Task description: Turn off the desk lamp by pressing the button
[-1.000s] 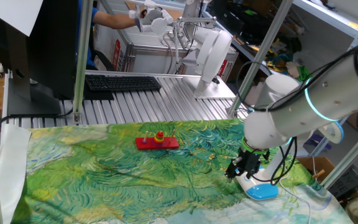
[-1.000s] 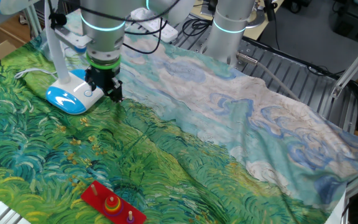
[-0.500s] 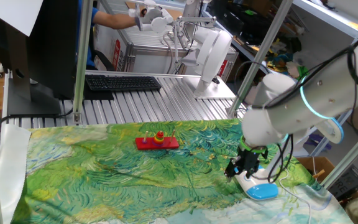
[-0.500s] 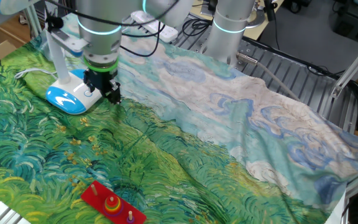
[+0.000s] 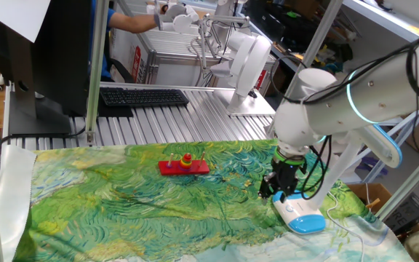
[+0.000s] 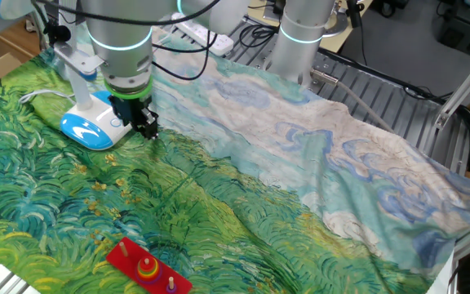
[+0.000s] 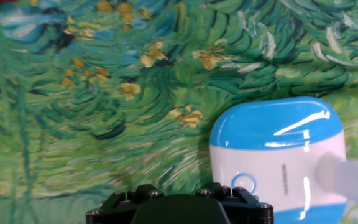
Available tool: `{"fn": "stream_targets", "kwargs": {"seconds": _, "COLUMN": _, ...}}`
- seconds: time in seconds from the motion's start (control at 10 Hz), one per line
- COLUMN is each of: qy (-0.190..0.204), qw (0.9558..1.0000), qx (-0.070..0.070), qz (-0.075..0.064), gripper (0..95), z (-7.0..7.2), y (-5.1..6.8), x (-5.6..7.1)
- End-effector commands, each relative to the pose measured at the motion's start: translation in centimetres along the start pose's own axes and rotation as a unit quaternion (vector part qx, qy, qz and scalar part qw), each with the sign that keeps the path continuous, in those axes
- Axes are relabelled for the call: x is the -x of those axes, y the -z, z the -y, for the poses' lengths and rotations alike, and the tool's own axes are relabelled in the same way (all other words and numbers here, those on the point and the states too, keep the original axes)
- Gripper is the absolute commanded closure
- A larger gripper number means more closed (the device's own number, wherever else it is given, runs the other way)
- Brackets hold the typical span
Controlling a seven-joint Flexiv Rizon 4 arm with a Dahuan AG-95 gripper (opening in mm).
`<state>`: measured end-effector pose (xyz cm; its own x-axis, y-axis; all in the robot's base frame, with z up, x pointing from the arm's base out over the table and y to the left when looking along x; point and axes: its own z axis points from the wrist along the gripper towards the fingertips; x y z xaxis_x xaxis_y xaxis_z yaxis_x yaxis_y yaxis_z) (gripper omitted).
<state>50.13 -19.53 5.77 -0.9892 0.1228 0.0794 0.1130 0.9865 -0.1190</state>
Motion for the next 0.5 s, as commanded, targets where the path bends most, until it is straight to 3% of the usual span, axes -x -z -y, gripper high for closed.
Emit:
{"fn": "stream_targets", "kwargs": {"seconds": 0.1, "qy": -0.004, "qw": 1.0, "qx": 0.006, "qz": -0.002, "gripper": 57.0, "z": -0.27, "y": -0.18, "x": 0.34}}
{"fn": "stream_targets", "kwargs": {"seconds": 0.5, "qy": -0.016, "qw": 0.9998, "qx": 0.011, "qz": -0.008, "gripper": 57.0, "z": -0.96, "y": -0.47, "x": 0.86}}
